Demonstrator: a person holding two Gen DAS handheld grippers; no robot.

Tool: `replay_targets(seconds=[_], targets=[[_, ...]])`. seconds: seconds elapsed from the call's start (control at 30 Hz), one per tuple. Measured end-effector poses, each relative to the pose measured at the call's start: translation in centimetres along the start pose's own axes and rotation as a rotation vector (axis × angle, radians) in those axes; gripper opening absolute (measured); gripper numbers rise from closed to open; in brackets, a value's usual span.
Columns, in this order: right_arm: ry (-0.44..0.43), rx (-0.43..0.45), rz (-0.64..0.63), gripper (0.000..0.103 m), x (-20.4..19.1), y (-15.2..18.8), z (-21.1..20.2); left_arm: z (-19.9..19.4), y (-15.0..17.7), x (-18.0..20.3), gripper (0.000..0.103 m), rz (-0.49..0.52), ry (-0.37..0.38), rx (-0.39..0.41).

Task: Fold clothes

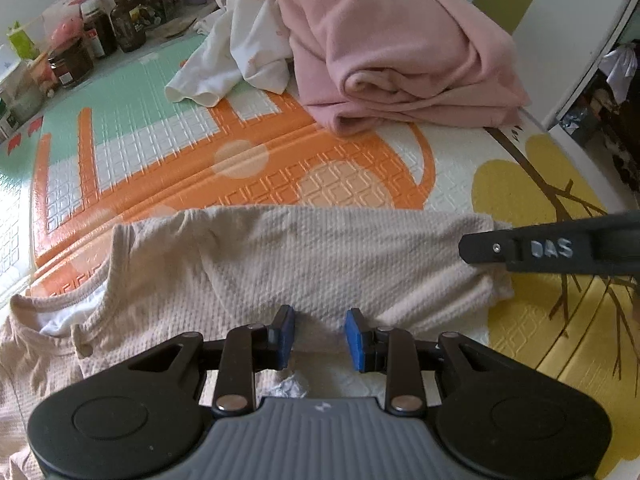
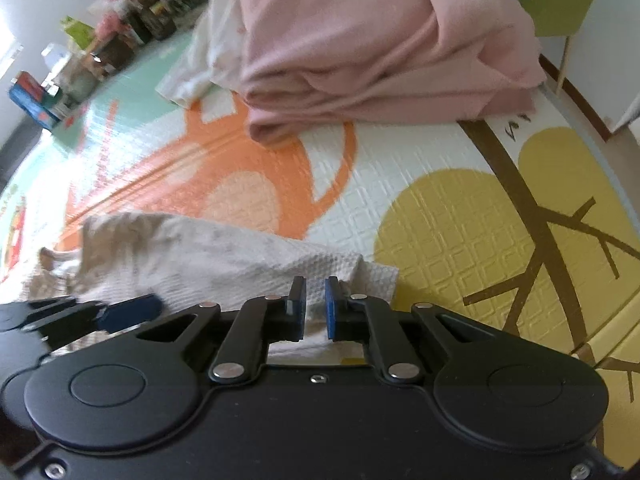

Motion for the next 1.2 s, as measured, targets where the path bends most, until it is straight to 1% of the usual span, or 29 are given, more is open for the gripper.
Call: replay_targets(seconds=[0.03,0.2,0.3,0.4,0.47,0.6,0.67,0.73,0.87,0.93,1.0,1.03,1.17,1.2], targets=[[0.013,0.001,0.0,0.0,0.3,0.0,0.4,0.0,0.2,0.0,0.032,0.005,0.001,-0.002],[0.024,-0.006,0.006,0.0,0.7,-0.4,1.3,-0.2,0.6,0.1,0.032,0.021,0.002,-0.003],[0.032,-0.013,0.012,0.0,0.7,-0.7,1.6,-0.3,0.7,-0.1,0.032,0.016,0.0,0.003],[0.028,-0.017,0.02,0.0,0.7,-0.7,1.4,-0.5,0.4,-0.3,0.032,-0.01,0.007,0.013],[0.011,-0.006,0.027,0.0,0.6,-0.7,0.7,-0.9,0.2,-0.7,0.032,-0.037,0.013,0.028],[-0.047,0.029,0.022,0.001,-0.1,-0.4,-1.3,-2.1,-0.8,-2.1,0.032,-0.095,0.0,0.073],[-0.062,0.024,0.01,0.001,-0.6,0.0,-1.7,-2.5,-1.3,-2.9,0.033,-0.125,-0.004,0.089],[-0.072,0.015,0.0,0.001,-0.9,0.4,-1.8,-2.4,-1.4,-3.8,0.033,-0.13,-0.036,0.078],[-0.057,-0.02,-0.006,0.001,-1.0,1.6,-0.9,-1.4,-0.7,-5.4,0.033,-0.143,-0.095,0.032],[-0.032,-0.033,-0.013,0.001,-0.6,2.2,-0.2,-0.8,-0.1,-6.1,0.033,-0.153,-0.1,0.016],[-0.022,-0.036,-0.013,0.0,-0.2,2.7,0.4,-0.3,0.5,-6.6,0.039,-0.161,-0.103,0.003],[-0.021,-0.032,-0.011,0.0,0.0,2.8,0.6,-0.1,0.6,-6.9,0.044,-0.168,-0.1,0.001],[-0.038,-0.021,0.002,0.0,0.0,2.9,0.7,-0.9,0.4,-7.0,0.045,-0.181,-0.087,0.015],[-0.054,-0.025,0.01,0.002,-0.1,3.0,0.4,-1.3,0.4,-6.9,0.044,-0.181,-0.085,0.019]])
Point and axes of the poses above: each gripper's, at about its wrist camera, not at the fingertips, and z roughly the way its jaws point, x to its right, y to its underside, the point moved 10 cm from there along z, roughly the way its jaws point, and after that the axes turned 9 degrees about z, right-handed, at the moved point
